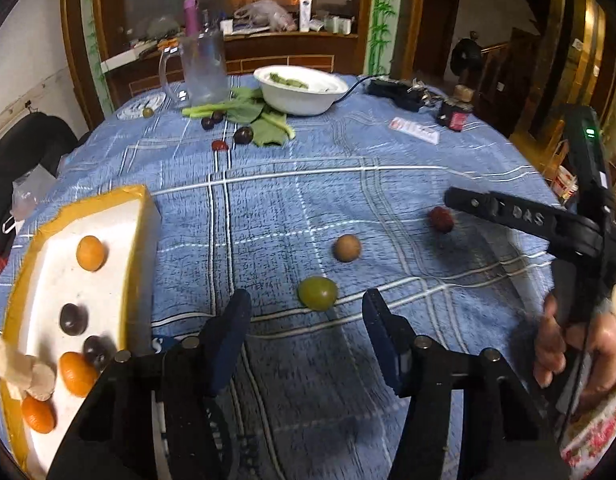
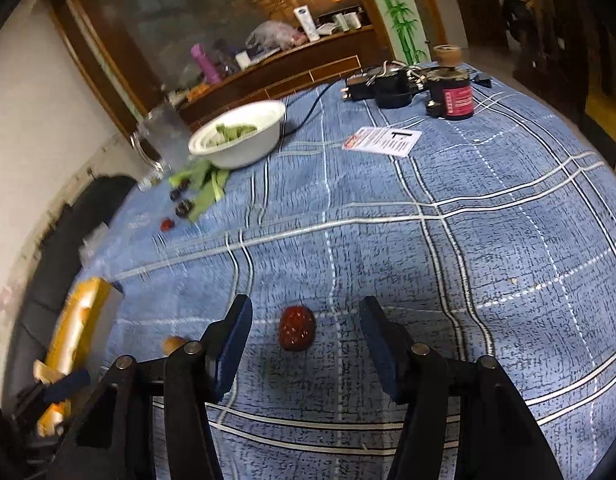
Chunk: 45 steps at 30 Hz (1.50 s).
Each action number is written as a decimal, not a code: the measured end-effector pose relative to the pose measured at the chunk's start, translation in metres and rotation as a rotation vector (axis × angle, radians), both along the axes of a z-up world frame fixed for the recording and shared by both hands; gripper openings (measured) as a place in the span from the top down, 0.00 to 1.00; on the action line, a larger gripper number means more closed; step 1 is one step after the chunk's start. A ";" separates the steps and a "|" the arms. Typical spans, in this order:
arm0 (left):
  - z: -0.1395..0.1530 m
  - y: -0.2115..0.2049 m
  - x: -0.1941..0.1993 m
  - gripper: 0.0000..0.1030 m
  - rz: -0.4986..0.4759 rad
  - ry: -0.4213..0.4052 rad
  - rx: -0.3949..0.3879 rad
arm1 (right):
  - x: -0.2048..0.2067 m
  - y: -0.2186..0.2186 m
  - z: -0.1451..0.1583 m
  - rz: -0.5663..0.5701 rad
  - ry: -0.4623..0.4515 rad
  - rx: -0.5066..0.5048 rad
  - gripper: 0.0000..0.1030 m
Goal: Organize fruits
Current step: 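Grasp a green grape with the left tool while the right tool grasps a red date, then lower the grape and red date into the white tray and open both tools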
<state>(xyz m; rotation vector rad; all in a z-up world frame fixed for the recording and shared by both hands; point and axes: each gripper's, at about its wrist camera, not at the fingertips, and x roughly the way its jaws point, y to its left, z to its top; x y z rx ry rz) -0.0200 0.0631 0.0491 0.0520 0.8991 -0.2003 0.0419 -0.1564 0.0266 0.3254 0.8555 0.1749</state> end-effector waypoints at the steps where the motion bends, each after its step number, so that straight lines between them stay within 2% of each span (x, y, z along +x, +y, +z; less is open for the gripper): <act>1: -0.005 -0.001 0.005 0.45 0.003 0.007 -0.004 | 0.001 0.003 -0.003 0.003 0.008 -0.021 0.45; 6: -0.023 -0.007 0.021 0.45 0.003 0.036 0.017 | 0.006 0.018 -0.014 0.031 0.047 -0.111 0.46; 8: -0.027 -0.011 0.024 0.45 -0.008 0.037 0.030 | 0.005 0.028 -0.014 0.045 0.043 -0.177 0.47; 10: -0.030 -0.013 0.026 0.62 -0.010 0.040 0.028 | 0.004 0.035 -0.015 0.054 0.037 -0.230 0.61; 11: -0.031 -0.015 0.026 0.75 -0.015 0.046 0.029 | 0.004 0.038 -0.016 0.059 0.034 -0.254 0.66; 14: -0.031 -0.018 0.022 0.76 -0.024 0.029 0.047 | 0.002 0.043 -0.016 0.073 0.029 -0.284 0.77; 18: -0.024 -0.009 0.020 0.76 -0.002 0.031 -0.011 | 0.000 0.039 -0.015 0.067 0.028 -0.257 0.79; 24: 0.002 0.014 0.000 0.76 0.052 -0.015 -0.087 | -0.005 0.034 -0.002 0.060 -0.019 -0.180 0.79; 26: 0.012 0.028 -0.008 0.76 0.080 -0.018 -0.134 | -0.006 0.034 0.000 0.071 -0.025 -0.144 0.79; 31: 0.032 0.070 -0.031 0.76 0.191 -0.083 -0.102 | -0.008 0.034 0.002 0.131 -0.027 -0.021 0.79; 35: 0.037 0.119 -0.052 0.75 0.299 -0.093 -0.131 | -0.015 0.039 0.002 0.182 -0.019 0.082 0.79; 39: 0.037 0.167 -0.069 0.75 0.398 -0.093 -0.144 | -0.026 0.062 0.013 0.197 -0.022 0.077 0.79; 42: 0.036 0.192 -0.079 0.75 0.469 -0.109 -0.111 | -0.043 0.098 0.026 0.268 -0.027 0.091 0.78; 45: 0.028 0.205 -0.081 0.75 0.515 -0.092 -0.085 | -0.061 0.151 0.043 0.386 -0.042 0.069 0.78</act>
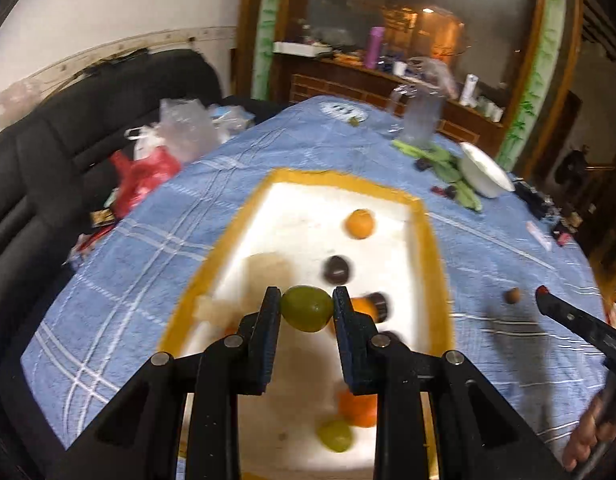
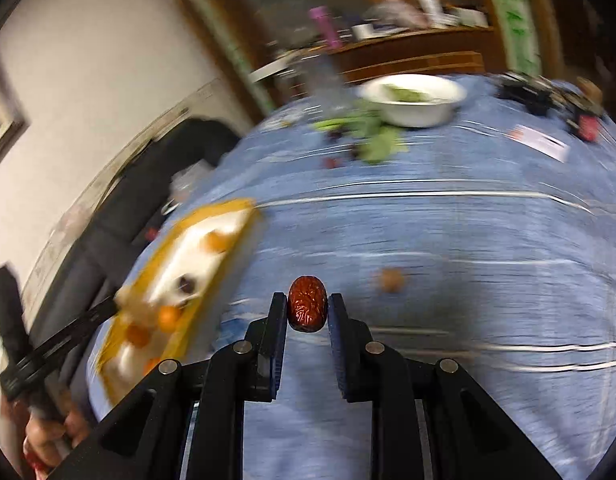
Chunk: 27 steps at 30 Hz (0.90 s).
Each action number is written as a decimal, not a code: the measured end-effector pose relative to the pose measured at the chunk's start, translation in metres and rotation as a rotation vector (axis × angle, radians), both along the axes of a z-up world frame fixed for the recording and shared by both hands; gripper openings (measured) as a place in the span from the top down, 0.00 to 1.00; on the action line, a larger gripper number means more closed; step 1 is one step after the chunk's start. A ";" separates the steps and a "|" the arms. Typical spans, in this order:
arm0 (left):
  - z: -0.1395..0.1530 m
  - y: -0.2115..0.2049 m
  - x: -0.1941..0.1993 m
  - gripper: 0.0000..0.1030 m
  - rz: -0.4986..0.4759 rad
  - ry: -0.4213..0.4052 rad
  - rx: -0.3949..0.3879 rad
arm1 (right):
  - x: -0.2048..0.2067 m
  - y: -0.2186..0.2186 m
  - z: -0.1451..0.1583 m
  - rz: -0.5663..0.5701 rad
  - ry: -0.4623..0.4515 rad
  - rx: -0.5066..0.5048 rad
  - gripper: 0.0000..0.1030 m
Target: Organize fruits
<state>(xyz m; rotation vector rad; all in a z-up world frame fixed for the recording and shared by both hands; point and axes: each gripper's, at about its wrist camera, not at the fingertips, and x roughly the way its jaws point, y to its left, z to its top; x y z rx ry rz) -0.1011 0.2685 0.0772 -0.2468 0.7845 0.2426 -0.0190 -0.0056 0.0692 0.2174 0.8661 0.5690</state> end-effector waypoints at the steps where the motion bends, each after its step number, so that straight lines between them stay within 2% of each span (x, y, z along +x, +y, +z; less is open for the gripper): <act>1: -0.002 0.002 -0.001 0.75 0.006 0.007 0.003 | -0.005 0.014 0.003 0.032 -0.008 -0.009 0.78; 5: -0.018 0.009 -0.004 0.75 0.024 0.054 -0.016 | -0.027 0.089 0.009 0.172 -0.050 -0.083 0.78; 10: -0.025 0.016 -0.011 0.74 0.035 0.064 -0.034 | -0.041 0.144 -0.007 0.256 -0.041 -0.146 0.77; 11: -0.024 0.019 -0.012 0.69 0.035 0.059 -0.047 | -0.043 0.154 -0.010 0.268 -0.041 -0.159 0.77; 12: -0.023 0.021 -0.013 0.55 0.036 0.054 -0.060 | -0.044 0.159 -0.012 0.274 -0.043 -0.166 0.77; 13: -0.021 0.022 -0.016 0.48 0.038 0.043 -0.077 | -0.045 0.166 -0.015 0.285 -0.042 -0.173 0.76; 14: -0.017 0.025 -0.019 0.40 0.040 0.025 -0.092 | -0.046 0.169 -0.017 0.296 -0.037 -0.171 0.76; 15: -0.013 0.027 -0.022 0.37 0.043 0.009 -0.097 | -0.047 0.171 -0.018 0.312 -0.031 -0.160 0.72; 18: -0.004 0.031 -0.026 0.31 0.053 -0.015 -0.106 | -0.050 0.170 -0.014 0.315 -0.054 -0.151 0.53; 19: -0.002 0.031 -0.026 0.30 0.056 -0.019 -0.110 | -0.051 0.168 -0.011 0.310 -0.060 -0.144 0.50; 22: 0.003 0.030 -0.027 0.29 0.057 -0.023 -0.106 | -0.050 0.158 -0.004 0.270 -0.070 -0.135 0.50; 27: 0.013 0.003 -0.028 0.25 0.008 -0.041 -0.021 | -0.048 0.121 0.004 0.152 -0.057 -0.099 0.48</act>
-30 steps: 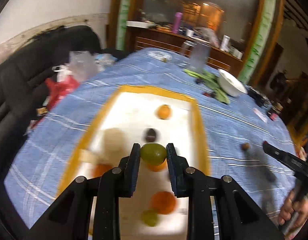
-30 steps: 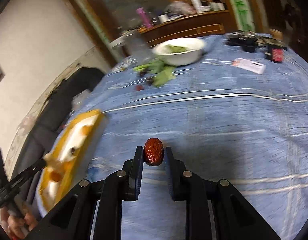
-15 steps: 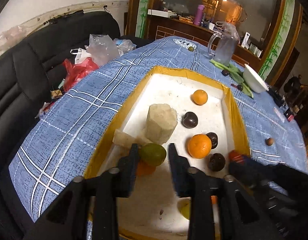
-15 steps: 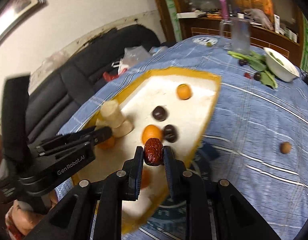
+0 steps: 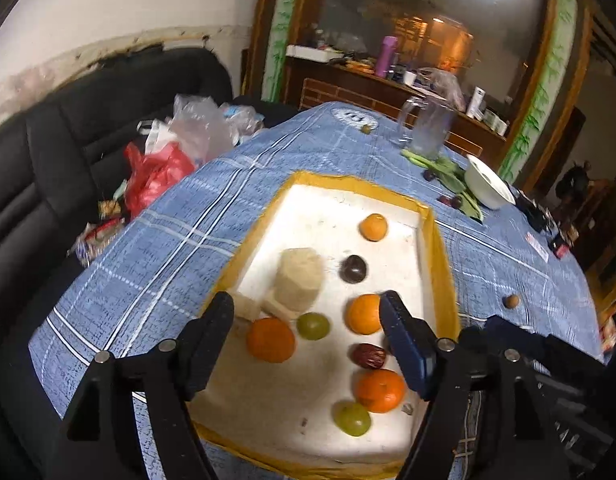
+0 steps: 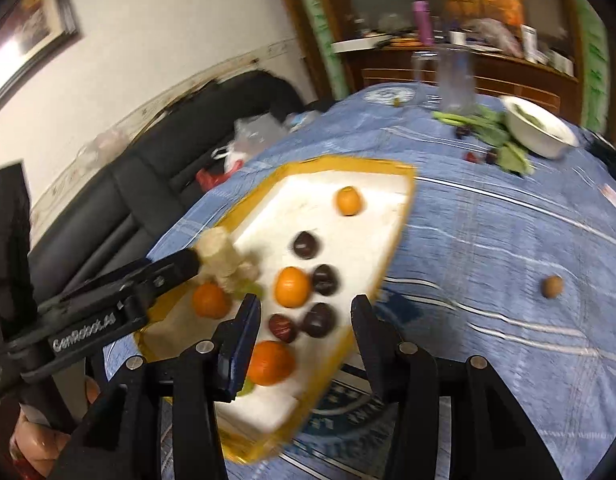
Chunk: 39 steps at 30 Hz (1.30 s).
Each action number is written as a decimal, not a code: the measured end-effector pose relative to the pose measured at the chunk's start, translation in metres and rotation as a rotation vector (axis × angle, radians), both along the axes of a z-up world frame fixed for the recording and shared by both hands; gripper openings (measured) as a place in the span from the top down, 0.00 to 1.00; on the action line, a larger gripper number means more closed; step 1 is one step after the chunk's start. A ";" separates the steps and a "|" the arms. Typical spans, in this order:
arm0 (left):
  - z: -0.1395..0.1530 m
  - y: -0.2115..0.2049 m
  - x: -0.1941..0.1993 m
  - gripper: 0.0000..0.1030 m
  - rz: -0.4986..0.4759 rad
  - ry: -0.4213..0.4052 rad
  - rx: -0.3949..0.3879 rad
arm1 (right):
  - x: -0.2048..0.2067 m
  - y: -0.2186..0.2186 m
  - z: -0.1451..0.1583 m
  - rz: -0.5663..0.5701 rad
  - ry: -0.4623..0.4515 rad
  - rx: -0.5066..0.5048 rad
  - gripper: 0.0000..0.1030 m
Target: Organize fruits
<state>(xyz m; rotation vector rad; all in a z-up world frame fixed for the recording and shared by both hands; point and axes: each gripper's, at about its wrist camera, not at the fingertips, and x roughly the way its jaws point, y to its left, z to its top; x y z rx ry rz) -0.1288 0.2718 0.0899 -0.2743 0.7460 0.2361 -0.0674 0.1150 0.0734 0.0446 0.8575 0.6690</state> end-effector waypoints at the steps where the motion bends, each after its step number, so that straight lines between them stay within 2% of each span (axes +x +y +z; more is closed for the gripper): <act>1: 0.003 -0.008 -0.001 0.23 -0.010 -0.008 0.025 | -0.001 -0.009 0.001 -0.033 0.001 0.005 0.46; 5: 0.013 -0.034 -0.001 0.14 -0.023 -0.028 0.110 | -0.005 -0.046 0.001 -0.166 -0.005 0.011 0.40; 8: 0.018 -0.051 0.000 0.09 -0.040 -0.041 0.137 | -0.010 -0.070 0.000 -0.249 -0.014 -0.013 0.37; 13: 0.015 -0.071 0.003 0.09 -0.061 -0.011 0.166 | -0.023 -0.088 -0.005 -0.308 -0.029 -0.054 0.33; 21: 0.011 -0.088 0.002 0.09 -0.087 0.009 0.198 | -0.033 -0.097 -0.008 -0.313 -0.039 -0.064 0.30; 39: 0.001 -0.084 0.003 0.09 -0.103 0.040 0.145 | -0.040 -0.082 -0.009 -0.299 -0.068 -0.112 0.25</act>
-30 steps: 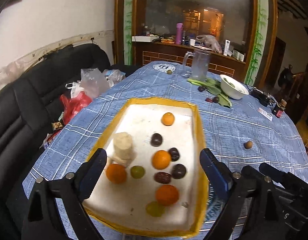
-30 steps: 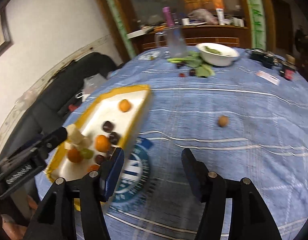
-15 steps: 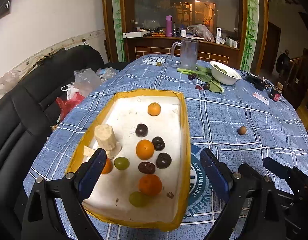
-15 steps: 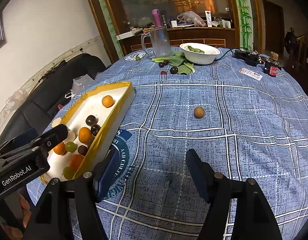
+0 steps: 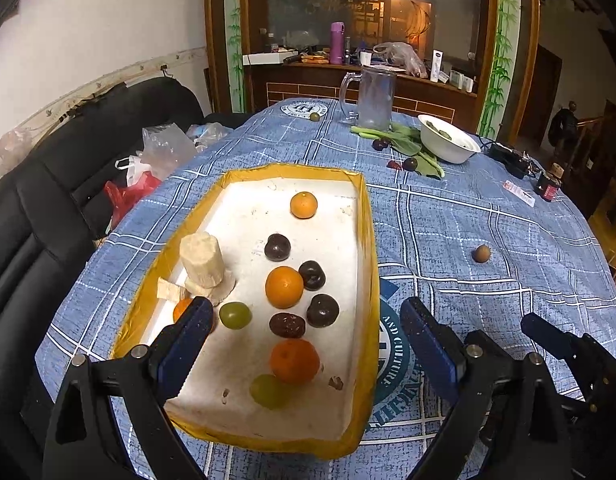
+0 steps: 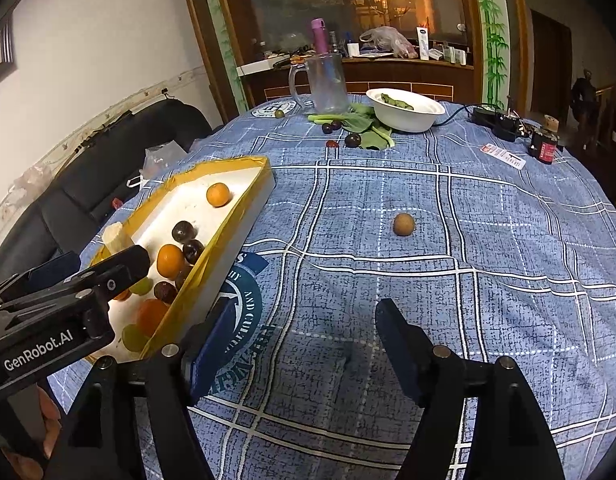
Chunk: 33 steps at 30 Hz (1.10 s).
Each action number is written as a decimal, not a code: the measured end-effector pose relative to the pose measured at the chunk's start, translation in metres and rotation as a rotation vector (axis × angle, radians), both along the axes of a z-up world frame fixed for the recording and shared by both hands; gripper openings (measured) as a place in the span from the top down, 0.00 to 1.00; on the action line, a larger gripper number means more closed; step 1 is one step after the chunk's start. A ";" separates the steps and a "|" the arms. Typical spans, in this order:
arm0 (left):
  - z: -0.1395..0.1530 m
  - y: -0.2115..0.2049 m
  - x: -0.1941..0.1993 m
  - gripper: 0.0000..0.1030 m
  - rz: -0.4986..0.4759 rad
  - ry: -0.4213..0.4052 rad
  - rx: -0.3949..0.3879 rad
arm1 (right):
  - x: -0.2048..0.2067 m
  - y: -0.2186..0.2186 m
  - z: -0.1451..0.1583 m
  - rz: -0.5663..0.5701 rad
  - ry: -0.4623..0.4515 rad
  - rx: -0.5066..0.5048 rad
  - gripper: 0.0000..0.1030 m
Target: Organize fruits
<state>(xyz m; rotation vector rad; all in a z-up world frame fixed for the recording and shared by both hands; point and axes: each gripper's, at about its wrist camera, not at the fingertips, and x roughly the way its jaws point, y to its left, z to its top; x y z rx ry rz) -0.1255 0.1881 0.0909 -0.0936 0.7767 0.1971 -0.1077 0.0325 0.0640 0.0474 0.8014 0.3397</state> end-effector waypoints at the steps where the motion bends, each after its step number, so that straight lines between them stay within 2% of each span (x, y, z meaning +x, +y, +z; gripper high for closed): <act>1: -0.001 0.000 0.000 0.09 0.002 0.002 -0.002 | 0.000 0.001 0.000 0.002 -0.002 -0.003 0.25; 8: -0.002 0.002 0.000 0.09 0.013 0.003 -0.009 | -0.003 0.007 0.000 0.004 -0.015 -0.023 0.24; 19: 0.007 0.003 -0.011 0.09 0.039 -0.040 -0.004 | -0.013 0.010 0.007 0.008 -0.057 -0.033 0.22; 33: 0.015 -0.006 -0.022 0.09 0.026 -0.070 0.008 | -0.025 0.005 0.015 0.000 -0.084 -0.034 0.21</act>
